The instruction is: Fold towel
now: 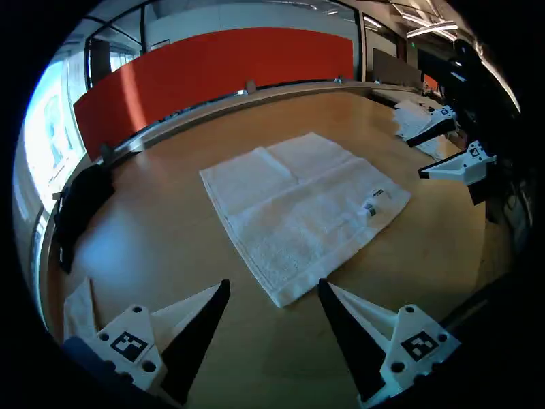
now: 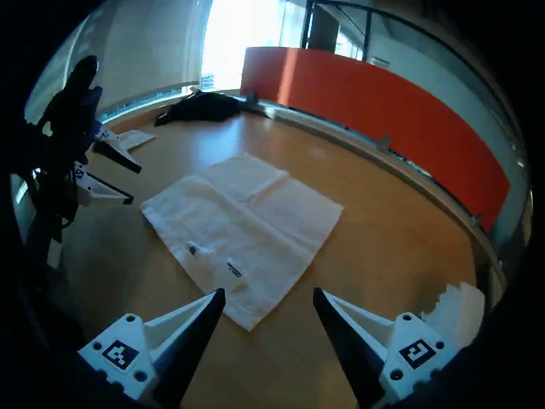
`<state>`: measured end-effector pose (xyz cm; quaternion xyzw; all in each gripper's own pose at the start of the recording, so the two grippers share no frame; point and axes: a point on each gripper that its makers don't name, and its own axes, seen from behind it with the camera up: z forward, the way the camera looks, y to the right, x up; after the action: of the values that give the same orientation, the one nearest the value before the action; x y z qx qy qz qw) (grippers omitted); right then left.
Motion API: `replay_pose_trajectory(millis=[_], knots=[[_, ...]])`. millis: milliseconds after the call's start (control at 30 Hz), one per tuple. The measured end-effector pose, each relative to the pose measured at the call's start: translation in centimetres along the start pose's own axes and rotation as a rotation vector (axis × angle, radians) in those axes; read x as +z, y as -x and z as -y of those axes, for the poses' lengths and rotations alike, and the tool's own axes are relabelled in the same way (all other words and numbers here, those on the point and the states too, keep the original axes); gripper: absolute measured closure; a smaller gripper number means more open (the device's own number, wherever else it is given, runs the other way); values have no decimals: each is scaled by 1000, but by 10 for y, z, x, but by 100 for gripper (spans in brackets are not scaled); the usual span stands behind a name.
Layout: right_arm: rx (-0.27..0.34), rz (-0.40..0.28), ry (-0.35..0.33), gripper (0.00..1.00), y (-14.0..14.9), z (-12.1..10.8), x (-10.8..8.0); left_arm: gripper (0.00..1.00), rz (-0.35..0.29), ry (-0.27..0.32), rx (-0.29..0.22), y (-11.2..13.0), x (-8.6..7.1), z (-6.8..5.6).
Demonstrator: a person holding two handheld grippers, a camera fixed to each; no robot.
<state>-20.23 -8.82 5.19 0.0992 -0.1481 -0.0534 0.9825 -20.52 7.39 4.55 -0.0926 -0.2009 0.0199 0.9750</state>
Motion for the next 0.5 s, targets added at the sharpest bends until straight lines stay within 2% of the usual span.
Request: replay_pose_trajectory(millis=[267,500], knots=[[11,28,-5,0,16,0,10,4,44,12,-54,13,17,-4],[11,65,-22,4,31,2,17,4,85,29,-91,22,27,-9]])
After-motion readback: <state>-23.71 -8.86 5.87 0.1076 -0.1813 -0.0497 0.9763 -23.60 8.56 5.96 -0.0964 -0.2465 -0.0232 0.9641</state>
